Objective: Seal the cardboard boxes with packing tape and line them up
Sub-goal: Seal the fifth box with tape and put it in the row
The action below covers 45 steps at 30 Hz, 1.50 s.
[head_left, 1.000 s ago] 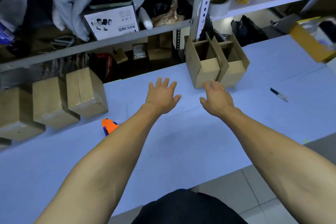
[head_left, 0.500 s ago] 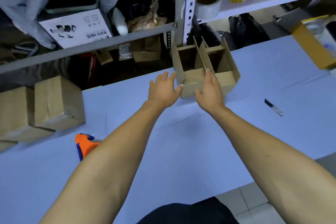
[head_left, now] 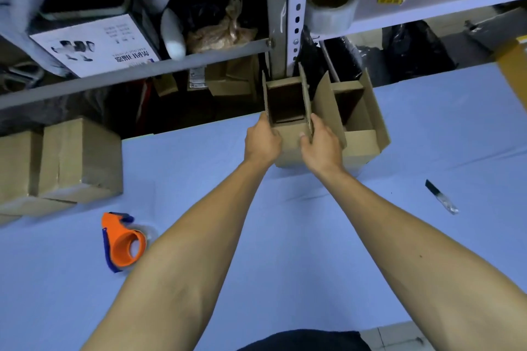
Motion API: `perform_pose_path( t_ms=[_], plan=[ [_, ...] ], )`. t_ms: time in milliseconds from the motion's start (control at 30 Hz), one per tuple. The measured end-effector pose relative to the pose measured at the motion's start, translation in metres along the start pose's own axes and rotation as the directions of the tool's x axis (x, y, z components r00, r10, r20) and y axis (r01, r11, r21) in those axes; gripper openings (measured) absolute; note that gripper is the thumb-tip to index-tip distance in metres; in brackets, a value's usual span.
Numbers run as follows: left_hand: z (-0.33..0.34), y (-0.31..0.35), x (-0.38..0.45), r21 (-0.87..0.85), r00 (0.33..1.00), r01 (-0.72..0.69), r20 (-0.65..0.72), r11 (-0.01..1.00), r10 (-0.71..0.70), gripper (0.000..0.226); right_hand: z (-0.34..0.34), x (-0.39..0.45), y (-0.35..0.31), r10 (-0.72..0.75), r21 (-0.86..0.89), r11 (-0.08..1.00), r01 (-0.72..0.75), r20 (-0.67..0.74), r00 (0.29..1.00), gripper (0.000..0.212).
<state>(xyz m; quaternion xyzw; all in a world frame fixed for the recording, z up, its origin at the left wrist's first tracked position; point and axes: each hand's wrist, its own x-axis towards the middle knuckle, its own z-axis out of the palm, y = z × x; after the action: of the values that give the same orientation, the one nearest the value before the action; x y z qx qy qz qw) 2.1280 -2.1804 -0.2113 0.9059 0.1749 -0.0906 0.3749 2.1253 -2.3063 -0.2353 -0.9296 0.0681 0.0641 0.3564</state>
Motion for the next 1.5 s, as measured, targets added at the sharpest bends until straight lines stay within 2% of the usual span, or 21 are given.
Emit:
perform_pose_path(
  t_ms=[167,433,733,800,900,1067,1167,1333,1433,1500],
  plan=[
    [-0.025,-0.028,-0.024,-0.028,0.999,-0.023,-0.039,0.999,0.022,0.038,0.014,-0.019,-0.005,-0.067,0.005,0.998,0.067,0.043,0.997,0.065],
    [-0.081,-0.113,-0.077,-0.032,0.991,-0.012,-0.135,0.999,0.007,0.038,0.071,-0.080,-0.049,-0.179,0.039,0.984,0.175,0.269,0.946,0.069],
    [-0.147,-0.202,-0.097,-0.004,0.988,-0.012,-0.156,1.000,0.011,0.035,0.143,-0.132,-0.113,-0.241,0.024,0.969,0.247,0.333,0.912,0.067],
    [-0.150,-0.215,-0.098,0.010,0.990,-0.021,-0.139,1.000,0.022,0.038,0.153,-0.137,-0.118,-0.252,0.014,0.965,0.262,0.328,0.911,0.068],
    [-0.150,-0.230,-0.096,0.010,0.995,-0.022,-0.100,1.000,0.023,0.063,0.164,-0.140,-0.119,-0.282,0.014,0.956,0.292,0.307,0.909,0.070],
    [-0.141,-0.249,-0.089,0.019,0.984,-0.175,-0.016,0.984,0.176,0.087,0.169,-0.130,-0.115,-0.337,0.022,0.938,0.345,0.272,0.901,0.078],
    [-0.135,-0.260,-0.080,0.007,0.977,-0.214,0.023,0.977,0.214,0.090,0.169,-0.123,-0.110,-0.354,0.020,0.931,0.365,0.298,0.886,0.078],
    [-0.128,-0.262,-0.064,0.123,0.962,-0.272,0.075,0.954,0.264,0.082,0.171,-0.111,-0.110,-0.378,-0.043,0.904,0.425,0.386,0.842,0.078],
    [-0.126,-0.262,-0.061,0.115,0.952,-0.282,0.159,0.952,0.263,0.082,0.166,-0.106,-0.106,-0.378,0.017,0.909,0.418,0.458,0.805,0.080],
    [-0.131,-0.266,-0.058,0.071,0.941,-0.289,0.202,0.955,0.270,0.088,0.162,-0.102,-0.105,-0.350,0.074,0.926,0.370,0.535,0.769,0.088]
  ],
)
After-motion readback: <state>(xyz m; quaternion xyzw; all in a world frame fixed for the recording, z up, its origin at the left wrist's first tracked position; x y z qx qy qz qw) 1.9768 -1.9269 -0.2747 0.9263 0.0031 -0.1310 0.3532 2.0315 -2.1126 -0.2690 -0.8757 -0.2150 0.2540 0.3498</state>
